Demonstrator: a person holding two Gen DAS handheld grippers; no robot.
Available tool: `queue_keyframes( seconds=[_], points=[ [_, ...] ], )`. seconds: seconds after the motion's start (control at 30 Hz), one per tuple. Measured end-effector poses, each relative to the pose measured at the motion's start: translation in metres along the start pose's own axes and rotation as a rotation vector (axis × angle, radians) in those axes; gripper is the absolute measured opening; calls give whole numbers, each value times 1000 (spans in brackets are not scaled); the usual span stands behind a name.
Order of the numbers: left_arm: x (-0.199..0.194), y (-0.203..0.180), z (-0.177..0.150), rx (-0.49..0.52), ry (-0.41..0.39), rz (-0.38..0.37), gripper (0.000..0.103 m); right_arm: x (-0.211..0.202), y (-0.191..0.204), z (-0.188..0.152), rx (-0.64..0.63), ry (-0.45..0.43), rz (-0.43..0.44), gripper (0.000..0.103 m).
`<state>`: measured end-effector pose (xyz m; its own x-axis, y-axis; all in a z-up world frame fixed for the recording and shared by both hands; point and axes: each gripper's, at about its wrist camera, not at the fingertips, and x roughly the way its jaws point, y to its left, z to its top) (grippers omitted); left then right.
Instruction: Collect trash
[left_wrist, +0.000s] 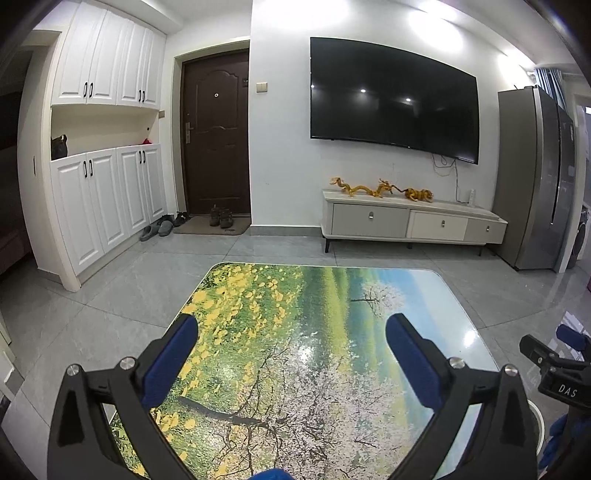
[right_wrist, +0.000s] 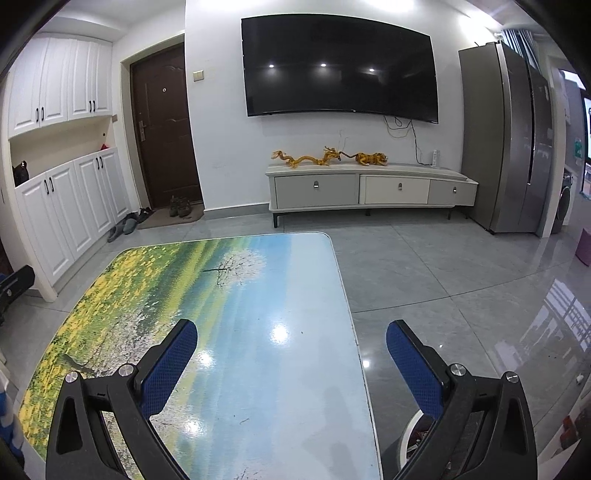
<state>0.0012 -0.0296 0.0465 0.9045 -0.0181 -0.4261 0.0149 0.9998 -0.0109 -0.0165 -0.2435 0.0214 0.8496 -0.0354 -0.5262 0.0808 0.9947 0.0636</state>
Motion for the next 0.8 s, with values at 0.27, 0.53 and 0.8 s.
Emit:
queue_keyframes(
  seconds=[0.27,0.53,0.8],
  points=[
    [0,1,-1,-6,-6,38,103,3,-2,-3,2,7,-2,103],
    [-4,-1,-4,7,-40,75,103,4,-3,-5,5,12,-4,103],
    [-7,-4,-7,8,-51,84,103,6,-3,-6,11,20,-4,103]
  ],
)
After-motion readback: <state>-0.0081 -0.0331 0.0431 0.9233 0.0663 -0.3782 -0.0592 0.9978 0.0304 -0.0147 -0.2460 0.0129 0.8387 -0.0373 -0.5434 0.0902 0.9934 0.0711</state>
